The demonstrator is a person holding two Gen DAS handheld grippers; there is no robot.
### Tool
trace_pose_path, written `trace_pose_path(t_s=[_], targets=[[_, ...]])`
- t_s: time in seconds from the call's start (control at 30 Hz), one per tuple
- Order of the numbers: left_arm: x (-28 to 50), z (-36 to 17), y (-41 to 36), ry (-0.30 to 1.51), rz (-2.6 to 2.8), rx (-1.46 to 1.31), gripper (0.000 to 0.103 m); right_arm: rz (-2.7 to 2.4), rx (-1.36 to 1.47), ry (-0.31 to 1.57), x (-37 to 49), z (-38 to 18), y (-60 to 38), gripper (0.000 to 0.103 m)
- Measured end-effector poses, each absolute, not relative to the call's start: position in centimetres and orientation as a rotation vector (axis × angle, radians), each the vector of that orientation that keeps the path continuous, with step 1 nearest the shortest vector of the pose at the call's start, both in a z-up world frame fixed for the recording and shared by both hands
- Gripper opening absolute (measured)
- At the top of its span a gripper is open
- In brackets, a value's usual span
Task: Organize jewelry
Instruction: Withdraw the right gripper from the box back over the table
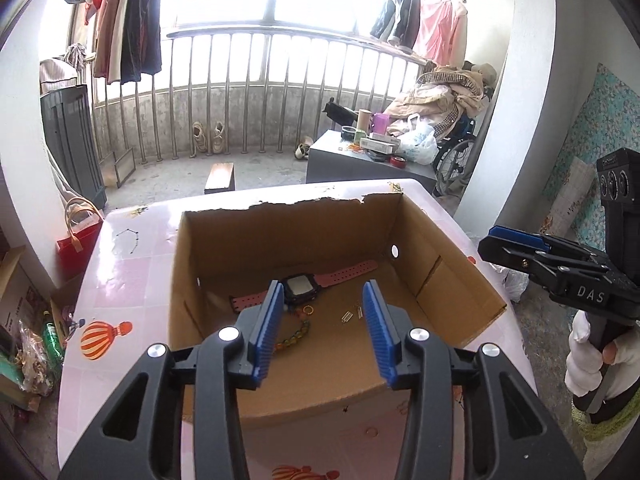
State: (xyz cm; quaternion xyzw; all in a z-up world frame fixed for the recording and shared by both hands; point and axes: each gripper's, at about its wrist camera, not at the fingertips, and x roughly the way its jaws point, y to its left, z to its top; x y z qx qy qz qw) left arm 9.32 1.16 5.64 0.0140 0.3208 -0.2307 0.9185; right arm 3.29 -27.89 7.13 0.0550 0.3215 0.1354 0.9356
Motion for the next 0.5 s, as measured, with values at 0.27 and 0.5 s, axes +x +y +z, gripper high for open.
trace_pose_path(t_s=[0.27,0.5], targets=[[3.7,4.4,4.4,0.647,-0.433,0.077,0.049,0.275,0.127,0.651,-1.1,6.2,-26.9,0.052],[1.5,-0.6,3.5,0.724,-0.447,0.110,0.052,0.222,0.091,0.716,-3.0,2.4,-25.5,0.057]])
